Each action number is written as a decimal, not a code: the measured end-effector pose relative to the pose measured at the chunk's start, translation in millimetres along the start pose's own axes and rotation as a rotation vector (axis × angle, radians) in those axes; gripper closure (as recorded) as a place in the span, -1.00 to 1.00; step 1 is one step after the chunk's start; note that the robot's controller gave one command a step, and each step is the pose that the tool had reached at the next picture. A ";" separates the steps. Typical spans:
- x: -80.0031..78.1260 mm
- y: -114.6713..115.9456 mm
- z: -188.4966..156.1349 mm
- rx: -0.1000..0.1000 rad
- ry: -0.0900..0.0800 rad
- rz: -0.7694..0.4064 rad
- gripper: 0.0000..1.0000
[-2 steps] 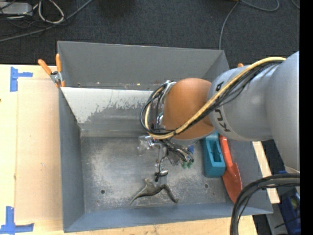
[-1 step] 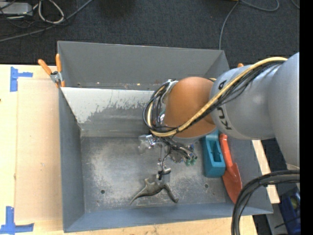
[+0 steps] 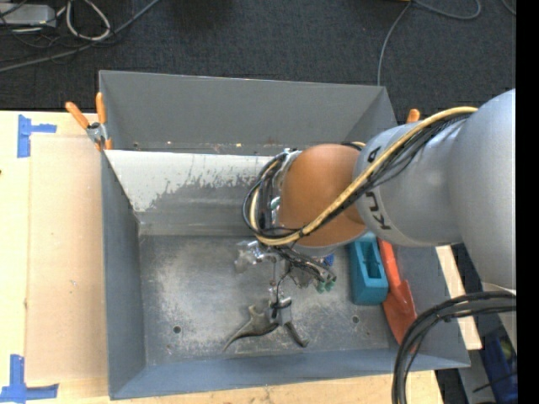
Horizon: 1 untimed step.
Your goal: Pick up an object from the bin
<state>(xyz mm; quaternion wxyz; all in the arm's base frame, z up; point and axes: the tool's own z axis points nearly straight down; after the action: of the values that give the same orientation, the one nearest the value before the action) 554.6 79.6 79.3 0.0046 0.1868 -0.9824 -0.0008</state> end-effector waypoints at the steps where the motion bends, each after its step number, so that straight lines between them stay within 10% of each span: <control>1: 1.0 -1.7 8.6 0.000 0.004 -0.011 -1.00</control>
Offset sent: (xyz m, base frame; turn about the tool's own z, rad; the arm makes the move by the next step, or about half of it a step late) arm -0.0166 -0.0109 0.0061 -0.0188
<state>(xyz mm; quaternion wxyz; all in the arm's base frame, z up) 554.3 77.7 70.7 0.0064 0.1923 -0.9813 -0.0007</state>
